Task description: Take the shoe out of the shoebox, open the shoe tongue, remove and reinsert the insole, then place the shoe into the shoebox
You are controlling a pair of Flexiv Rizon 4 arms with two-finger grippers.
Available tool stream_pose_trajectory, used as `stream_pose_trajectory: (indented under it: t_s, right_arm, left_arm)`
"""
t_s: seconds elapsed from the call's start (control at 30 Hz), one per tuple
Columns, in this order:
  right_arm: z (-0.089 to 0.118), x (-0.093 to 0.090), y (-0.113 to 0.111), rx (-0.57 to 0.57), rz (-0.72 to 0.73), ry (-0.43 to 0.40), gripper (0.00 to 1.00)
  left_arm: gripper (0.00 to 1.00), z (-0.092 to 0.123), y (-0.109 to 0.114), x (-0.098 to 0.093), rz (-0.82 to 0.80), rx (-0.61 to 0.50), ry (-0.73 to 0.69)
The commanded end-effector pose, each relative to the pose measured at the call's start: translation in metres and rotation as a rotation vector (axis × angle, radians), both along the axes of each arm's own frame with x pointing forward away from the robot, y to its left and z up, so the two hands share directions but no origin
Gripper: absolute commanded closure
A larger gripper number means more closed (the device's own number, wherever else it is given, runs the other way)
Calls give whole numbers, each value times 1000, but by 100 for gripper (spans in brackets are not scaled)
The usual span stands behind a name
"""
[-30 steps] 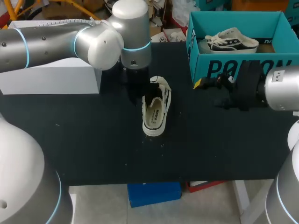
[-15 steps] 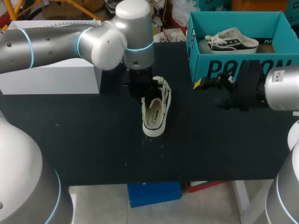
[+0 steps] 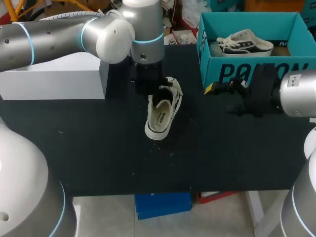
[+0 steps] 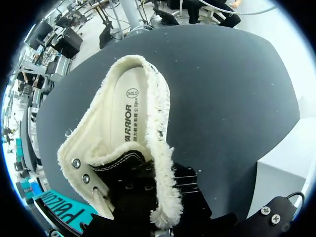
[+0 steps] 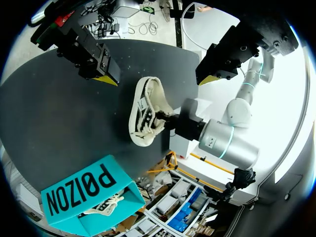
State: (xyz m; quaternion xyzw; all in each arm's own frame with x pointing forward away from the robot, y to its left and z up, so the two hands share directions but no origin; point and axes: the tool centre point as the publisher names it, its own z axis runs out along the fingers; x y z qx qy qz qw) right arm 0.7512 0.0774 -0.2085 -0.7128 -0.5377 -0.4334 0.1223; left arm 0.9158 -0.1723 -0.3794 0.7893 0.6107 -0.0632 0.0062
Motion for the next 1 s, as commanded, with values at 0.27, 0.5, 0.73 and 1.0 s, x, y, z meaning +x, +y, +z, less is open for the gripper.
stream_pose_trajectory:
  t_s: [0.27,0.5,0.73,1.0]
  right_arm:
    - [0,0,0,0,0,0,0]
    - [0,0,0,0,0,0,0]
    - [0,0,0,0,0,0,0]
    - [0,0,0,0,0,0,0]
  left_arm:
    - [100,99,13,-4,52,-67,-78]
    - [100,144,22,3,186,-106,-116]
    - [100,181,49,28,512,-200,-101]
    - [100,189,112,63,870,-277,-76]
